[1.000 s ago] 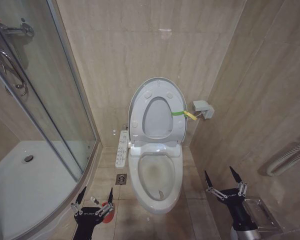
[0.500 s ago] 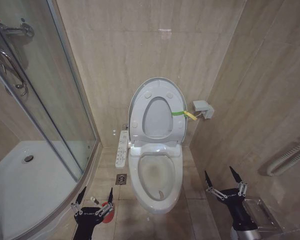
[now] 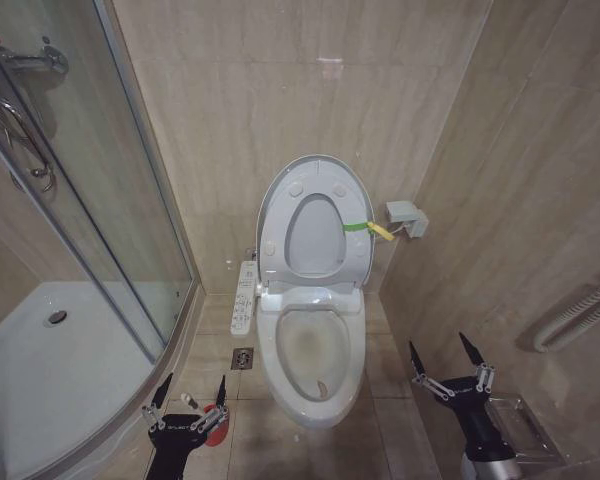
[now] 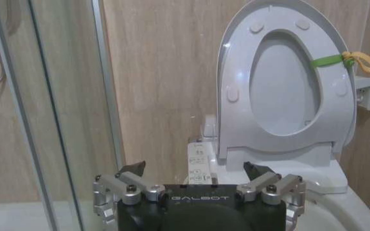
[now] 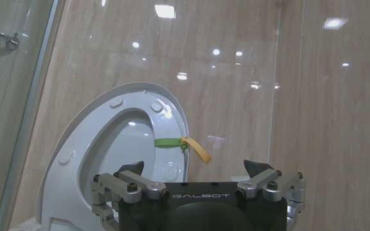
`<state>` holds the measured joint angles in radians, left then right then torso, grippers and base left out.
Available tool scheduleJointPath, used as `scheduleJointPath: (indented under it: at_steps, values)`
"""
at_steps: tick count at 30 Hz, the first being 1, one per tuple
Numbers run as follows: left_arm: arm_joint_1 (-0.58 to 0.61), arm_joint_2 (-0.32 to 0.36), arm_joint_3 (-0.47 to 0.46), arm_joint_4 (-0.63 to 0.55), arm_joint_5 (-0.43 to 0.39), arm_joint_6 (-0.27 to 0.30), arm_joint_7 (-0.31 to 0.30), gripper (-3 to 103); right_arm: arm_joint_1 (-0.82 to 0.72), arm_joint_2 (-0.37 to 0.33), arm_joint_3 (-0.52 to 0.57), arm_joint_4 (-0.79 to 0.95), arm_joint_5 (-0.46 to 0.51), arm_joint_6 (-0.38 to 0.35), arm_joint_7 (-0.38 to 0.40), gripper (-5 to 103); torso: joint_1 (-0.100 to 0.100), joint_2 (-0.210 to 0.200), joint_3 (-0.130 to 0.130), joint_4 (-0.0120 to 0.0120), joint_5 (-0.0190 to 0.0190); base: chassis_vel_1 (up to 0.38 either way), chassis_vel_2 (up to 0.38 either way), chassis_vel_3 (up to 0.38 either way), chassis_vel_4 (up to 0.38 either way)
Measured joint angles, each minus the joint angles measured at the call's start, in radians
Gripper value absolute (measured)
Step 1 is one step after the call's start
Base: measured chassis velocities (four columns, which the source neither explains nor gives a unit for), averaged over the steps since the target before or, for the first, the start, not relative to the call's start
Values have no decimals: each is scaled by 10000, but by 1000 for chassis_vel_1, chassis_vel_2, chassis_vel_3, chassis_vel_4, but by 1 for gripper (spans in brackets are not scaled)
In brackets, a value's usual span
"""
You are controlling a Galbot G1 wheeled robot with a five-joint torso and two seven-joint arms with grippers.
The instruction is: Open the toilet lid, clean the toilet bowl with a toilet brush, close the toilet lid, and flush.
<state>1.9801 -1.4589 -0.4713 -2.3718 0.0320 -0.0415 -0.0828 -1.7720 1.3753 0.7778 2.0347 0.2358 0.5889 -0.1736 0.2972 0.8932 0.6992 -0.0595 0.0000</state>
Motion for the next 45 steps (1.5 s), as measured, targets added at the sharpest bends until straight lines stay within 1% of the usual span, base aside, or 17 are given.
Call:
scheduleJointPath:
  at_steps: [45]
  values:
    - [0, 0, 0, 0, 0, 0, 0, 99, 0, 0, 0, 0, 2, 0, -1, 100, 0, 0, 0, 0, 0, 0, 0, 0, 0]
